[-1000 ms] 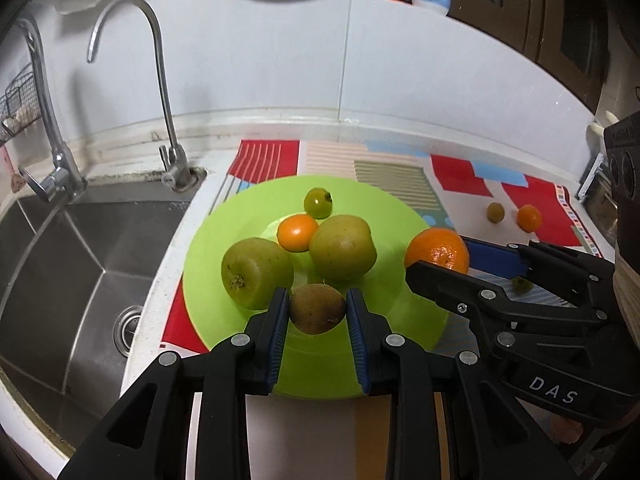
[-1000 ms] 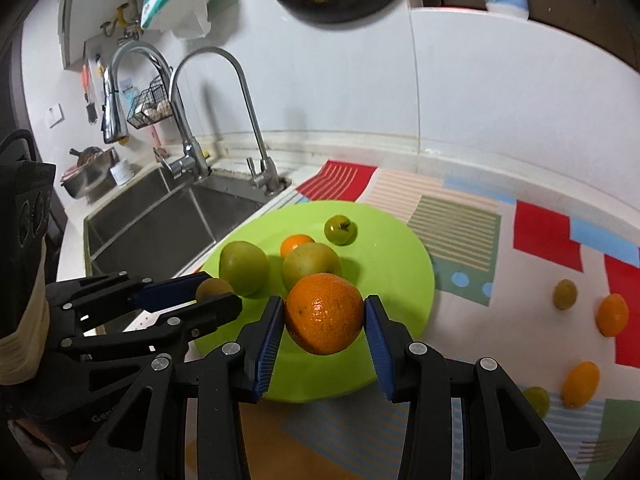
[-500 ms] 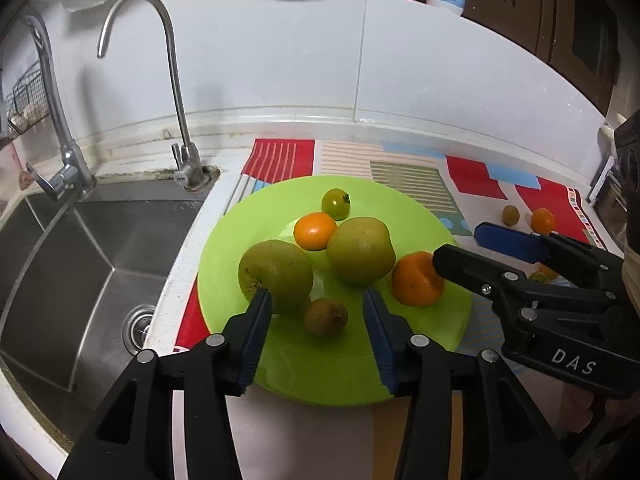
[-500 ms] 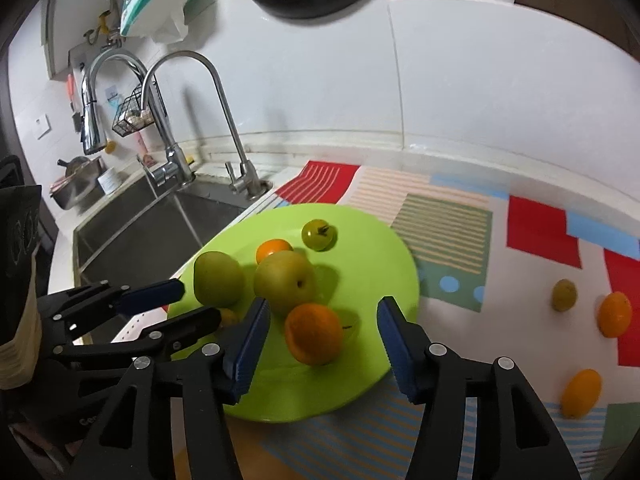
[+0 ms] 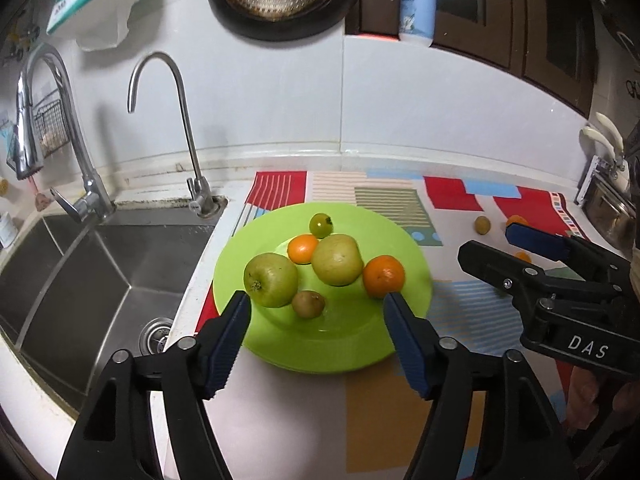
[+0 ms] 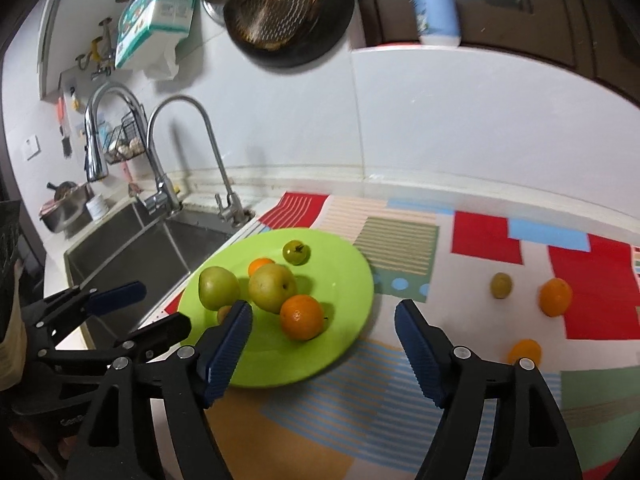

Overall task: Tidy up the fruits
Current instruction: 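Lower both fruits onto the green plate and open both tools, then withdraw both open tools from the plate toward the remaining fruits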

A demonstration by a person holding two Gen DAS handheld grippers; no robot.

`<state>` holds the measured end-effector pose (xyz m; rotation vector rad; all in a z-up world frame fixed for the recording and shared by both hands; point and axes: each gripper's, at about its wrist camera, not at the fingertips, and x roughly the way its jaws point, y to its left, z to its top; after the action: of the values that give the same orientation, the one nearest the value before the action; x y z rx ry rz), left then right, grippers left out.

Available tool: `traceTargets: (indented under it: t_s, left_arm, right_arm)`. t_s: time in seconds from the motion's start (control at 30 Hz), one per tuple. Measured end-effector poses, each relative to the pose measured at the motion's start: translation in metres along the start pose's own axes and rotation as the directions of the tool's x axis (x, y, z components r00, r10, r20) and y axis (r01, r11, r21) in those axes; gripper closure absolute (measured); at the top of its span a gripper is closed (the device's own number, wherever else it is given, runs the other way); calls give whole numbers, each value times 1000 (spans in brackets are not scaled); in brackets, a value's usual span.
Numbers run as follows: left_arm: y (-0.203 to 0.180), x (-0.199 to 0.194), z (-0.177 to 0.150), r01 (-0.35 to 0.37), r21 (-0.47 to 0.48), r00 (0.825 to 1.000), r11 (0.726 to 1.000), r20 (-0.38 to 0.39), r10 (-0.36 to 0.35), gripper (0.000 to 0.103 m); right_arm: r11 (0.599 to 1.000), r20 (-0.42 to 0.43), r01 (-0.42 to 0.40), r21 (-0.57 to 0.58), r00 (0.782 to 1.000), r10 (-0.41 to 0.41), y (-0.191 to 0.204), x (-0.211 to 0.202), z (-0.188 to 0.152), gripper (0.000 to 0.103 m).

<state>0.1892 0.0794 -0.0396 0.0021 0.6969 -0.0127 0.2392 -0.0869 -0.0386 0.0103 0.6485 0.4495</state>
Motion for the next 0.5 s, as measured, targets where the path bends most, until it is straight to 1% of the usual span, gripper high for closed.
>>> traceTargets:
  t_s: [0.13,0.2,0.27,0.33,0.5]
  left_arm:
    - [-10,-15,0,-1,11,1000,1000,25,1,25]
    - [-15,-21,1,2,19,999,1000,37,-3,25]
    - [-20,-25,1,1,26,999,1000,45,-2,22]
    - [-25,-30,1,8,32,999,999,52,-10,22]
    - [-41,-34,4,24,40,997,999,67,-27,17]
  right_arm:
    - [1000,28,22,6,999,-22,-3,-19,-2,24]
    - [999,42,36,10,998,-37,-5,-28,-4,23]
    - [999,54,49,15,997,-50,-7,-36,-6,22]
    - [998,61,64,24,996,-66,-11,-43,-7,20]
    - [994,69,96,43,993,-99,-24,-57,-12,20]
